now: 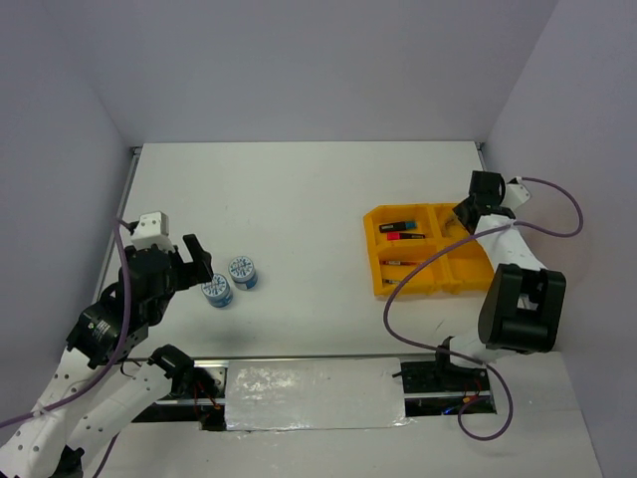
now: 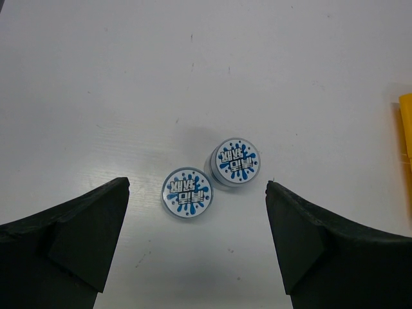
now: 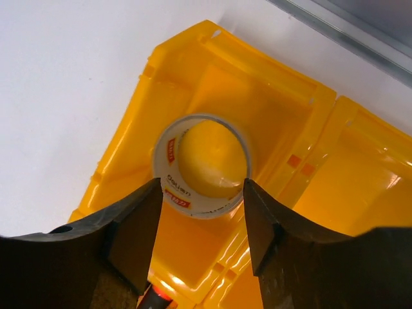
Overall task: Sort the stationery into containers
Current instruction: Place the stationery in the storage box, then pick up the stationery from the center of the board.
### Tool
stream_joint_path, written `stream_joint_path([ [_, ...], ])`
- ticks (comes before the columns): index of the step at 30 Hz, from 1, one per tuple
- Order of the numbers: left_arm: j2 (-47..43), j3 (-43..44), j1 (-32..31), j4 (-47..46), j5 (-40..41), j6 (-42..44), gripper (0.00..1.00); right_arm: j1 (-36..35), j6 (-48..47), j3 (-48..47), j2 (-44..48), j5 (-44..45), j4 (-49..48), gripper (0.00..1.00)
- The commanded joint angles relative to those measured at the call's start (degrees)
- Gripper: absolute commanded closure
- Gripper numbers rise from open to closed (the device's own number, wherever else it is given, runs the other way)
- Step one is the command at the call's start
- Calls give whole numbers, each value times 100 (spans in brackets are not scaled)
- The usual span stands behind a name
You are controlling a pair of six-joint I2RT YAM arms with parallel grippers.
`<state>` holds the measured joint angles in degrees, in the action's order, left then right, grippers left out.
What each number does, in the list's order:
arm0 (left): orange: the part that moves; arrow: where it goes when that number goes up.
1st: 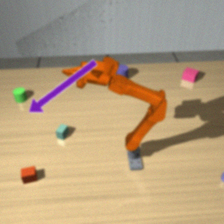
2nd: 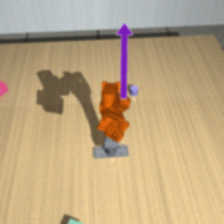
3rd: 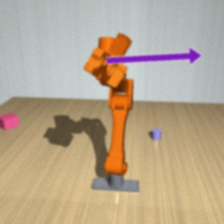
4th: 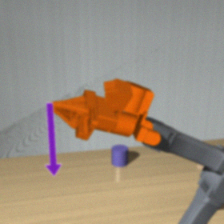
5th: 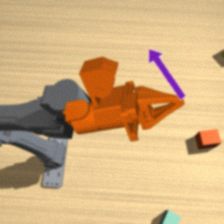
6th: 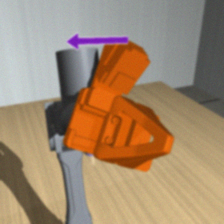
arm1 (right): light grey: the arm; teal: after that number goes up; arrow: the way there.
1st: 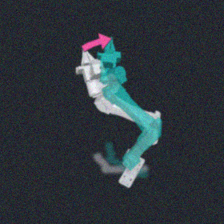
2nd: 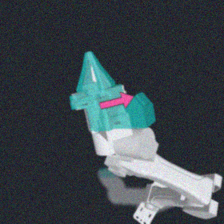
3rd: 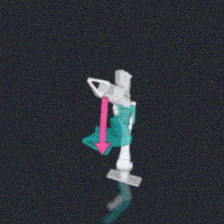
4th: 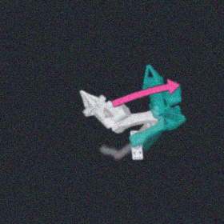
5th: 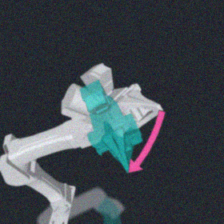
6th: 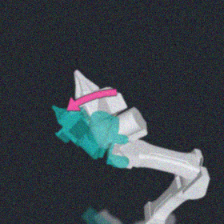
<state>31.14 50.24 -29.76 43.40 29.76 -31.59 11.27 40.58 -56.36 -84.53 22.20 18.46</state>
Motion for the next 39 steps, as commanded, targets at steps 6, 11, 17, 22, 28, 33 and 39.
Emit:
stream_joint_path([
  [6,42,117,31,53,556,-284,1,-1822,-1261,-463,1061,-1231,-650,18],
  [11,-19,249,93,475,1242,-734,1,-4199,-1982,-1095,588,-1639,-607,9],
  [17,-546,250,93,653,1656,-1024,1,-6380,-2010,-1992,-976,-1648,-712,12],
  [22,-609,197,102,539,1499,-902,1,-7023,-2729,-2879,-2083,-1736,-660,0],
  [28,-459,197,102,424,1305,-734,1,-7376,-3179,-4075,-3139,-1297,-79,0],
  [33,-529,162,110,354,1234,-673,1,-7420,-3205,-4287,-3482,-1201,-62,1],
  [39,-521,153,102,310,1155,-620,1,-7428,-3284,-4348,-3675,-998,-106,5],
])
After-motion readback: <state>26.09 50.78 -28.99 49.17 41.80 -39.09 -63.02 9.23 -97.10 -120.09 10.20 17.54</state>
